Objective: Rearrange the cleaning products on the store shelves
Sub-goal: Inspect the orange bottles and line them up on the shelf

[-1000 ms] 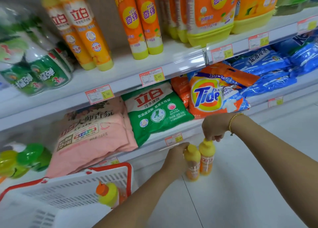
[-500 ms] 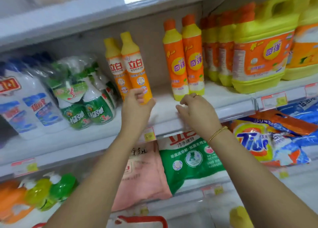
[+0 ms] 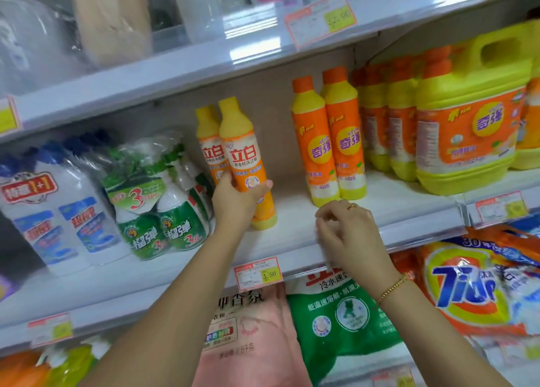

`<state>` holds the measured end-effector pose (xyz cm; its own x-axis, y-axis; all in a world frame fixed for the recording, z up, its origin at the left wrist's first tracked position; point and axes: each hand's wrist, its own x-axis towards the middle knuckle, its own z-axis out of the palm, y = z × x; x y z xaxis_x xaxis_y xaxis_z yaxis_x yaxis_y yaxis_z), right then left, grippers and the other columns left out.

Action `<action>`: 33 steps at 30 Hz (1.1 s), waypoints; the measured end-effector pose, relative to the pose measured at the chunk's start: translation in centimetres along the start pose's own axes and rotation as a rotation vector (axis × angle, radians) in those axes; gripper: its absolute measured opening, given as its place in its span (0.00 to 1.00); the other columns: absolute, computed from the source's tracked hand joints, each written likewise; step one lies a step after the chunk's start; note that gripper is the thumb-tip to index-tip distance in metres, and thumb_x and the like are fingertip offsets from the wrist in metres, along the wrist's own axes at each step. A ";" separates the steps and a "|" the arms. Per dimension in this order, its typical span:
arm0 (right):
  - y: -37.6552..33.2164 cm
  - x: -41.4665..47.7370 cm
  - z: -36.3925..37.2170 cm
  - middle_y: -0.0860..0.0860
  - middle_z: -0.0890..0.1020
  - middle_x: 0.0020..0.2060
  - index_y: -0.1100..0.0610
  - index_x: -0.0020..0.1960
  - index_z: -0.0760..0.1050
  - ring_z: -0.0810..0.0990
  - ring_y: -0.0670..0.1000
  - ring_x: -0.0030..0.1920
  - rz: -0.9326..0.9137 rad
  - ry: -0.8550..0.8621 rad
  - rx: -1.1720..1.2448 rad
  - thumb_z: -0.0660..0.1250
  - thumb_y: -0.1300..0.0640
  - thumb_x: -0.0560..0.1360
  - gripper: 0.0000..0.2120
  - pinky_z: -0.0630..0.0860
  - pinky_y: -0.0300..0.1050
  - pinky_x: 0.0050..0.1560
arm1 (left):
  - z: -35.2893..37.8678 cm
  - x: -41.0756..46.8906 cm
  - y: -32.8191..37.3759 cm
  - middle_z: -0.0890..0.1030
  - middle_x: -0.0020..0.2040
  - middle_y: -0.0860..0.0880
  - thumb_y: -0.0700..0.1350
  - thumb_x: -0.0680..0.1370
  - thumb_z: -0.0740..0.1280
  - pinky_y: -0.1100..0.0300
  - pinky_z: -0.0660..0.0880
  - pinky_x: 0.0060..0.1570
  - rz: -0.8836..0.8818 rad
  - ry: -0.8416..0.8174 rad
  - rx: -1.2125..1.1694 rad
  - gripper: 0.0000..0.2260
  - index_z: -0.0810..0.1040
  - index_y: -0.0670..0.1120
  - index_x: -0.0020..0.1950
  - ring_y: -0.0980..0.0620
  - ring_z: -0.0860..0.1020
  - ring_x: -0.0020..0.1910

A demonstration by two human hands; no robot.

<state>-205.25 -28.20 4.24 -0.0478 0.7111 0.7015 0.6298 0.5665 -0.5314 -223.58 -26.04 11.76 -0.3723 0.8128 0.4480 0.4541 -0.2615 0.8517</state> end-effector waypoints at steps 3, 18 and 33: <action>-1.0 -0.7 -1.0 0.47 0.76 0.43 0.54 0.57 0.73 0.73 0.46 0.45 0.038 0.018 0.165 0.65 0.55 0.75 0.11 0.63 0.39 0.44 | -0.9 -2.4 -0.3 0.81 0.51 0.55 0.36 0.67 0.77 0.67 0.76 0.48 0.094 -0.079 -0.121 0.23 0.74 0.49 0.57 0.60 0.79 0.48; -6.8 -4.2 -4.3 0.43 0.71 0.59 0.49 0.67 0.64 0.70 0.37 0.60 -0.211 -0.037 0.307 0.71 0.39 0.67 0.34 0.67 0.28 0.59 | -7.2 -13.2 6.1 0.84 0.44 0.60 0.40 0.63 0.80 0.69 0.77 0.41 0.142 -0.127 -0.225 0.18 0.79 0.53 0.47 0.61 0.82 0.45; -11.2 -4.9 -5.8 0.47 0.79 0.56 0.52 0.65 0.73 0.75 0.39 0.55 -0.217 0.079 0.378 0.76 0.49 0.65 0.30 0.71 0.28 0.54 | -7.9 -14.3 7.6 0.84 0.53 0.46 0.49 0.64 0.71 0.55 0.80 0.52 -0.209 -0.128 -0.977 0.25 0.76 0.45 0.60 0.52 0.82 0.53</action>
<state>-207.62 -40.48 9.47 -0.0791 0.5330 0.8424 0.2836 0.8222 -0.4936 -221.26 -43.75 13.97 -0.2527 0.9260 0.2804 -0.4945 -0.3727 0.7852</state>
